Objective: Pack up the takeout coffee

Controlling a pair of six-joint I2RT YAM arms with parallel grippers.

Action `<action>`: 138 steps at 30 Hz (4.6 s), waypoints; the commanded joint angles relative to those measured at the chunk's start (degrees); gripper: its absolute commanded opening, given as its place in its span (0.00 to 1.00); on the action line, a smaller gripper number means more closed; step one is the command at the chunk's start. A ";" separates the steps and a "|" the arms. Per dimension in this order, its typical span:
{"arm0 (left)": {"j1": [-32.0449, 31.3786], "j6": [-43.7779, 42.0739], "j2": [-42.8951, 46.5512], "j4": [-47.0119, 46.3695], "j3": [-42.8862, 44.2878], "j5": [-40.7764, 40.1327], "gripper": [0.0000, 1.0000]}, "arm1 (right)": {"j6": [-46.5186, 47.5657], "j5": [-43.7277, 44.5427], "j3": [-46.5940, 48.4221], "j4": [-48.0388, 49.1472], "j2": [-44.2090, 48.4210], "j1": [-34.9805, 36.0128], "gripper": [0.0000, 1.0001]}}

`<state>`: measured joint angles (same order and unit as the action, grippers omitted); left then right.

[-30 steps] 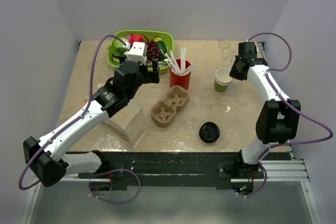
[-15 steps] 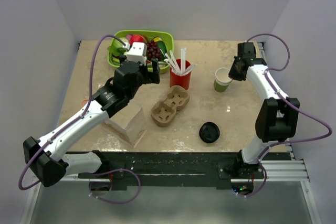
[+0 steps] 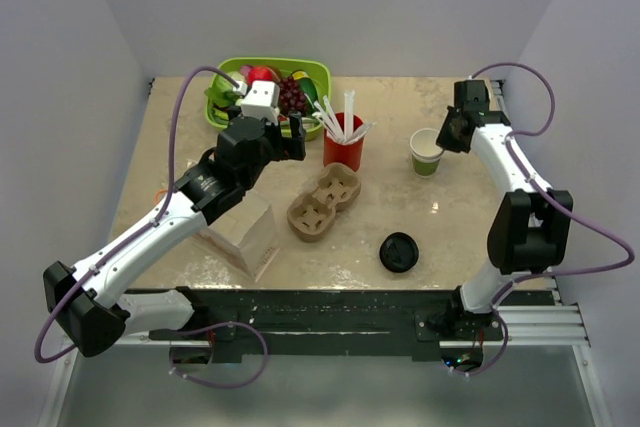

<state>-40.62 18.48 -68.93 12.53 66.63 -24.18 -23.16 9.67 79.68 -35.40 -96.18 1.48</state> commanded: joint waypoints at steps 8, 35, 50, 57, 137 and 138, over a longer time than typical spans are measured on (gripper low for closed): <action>0.02 0.06 0.73 -3.56 0.25 7.03 1.00 | -0.40 -3.15 -1.62 1.20 7.58 -0.16 0.00; -6.22 1.03 -26.52 -20.26 20.39 43.42 1.00 | -5.06 -0.26 -10.33 -3.19 15.41 -1.30 0.00; -10.36 5.24 -39.87 -18.69 29.26 41.24 0.99 | -5.67 -6.51 -13.58 1.30 21.56 -7.54 0.00; -8.78 15.34 -42.87 -23.86 24.61 47.20 0.98 | -5.58 -8.17 -15.25 0.94 22.44 -9.03 0.00; -10.09 22.13 -54.65 -24.76 22.05 39.13 0.71 | -10.07 -26.72 -27.30 3.67 31.67 -12.46 0.00; -10.09 22.13 -54.74 -24.58 21.96 38.60 0.71 | -10.24 -26.72 -27.30 3.76 31.76 -12.46 0.00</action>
<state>-50.06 42.26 -122.45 -13.76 86.91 17.21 -31.40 -12.67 52.23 -34.11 -66.04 -11.33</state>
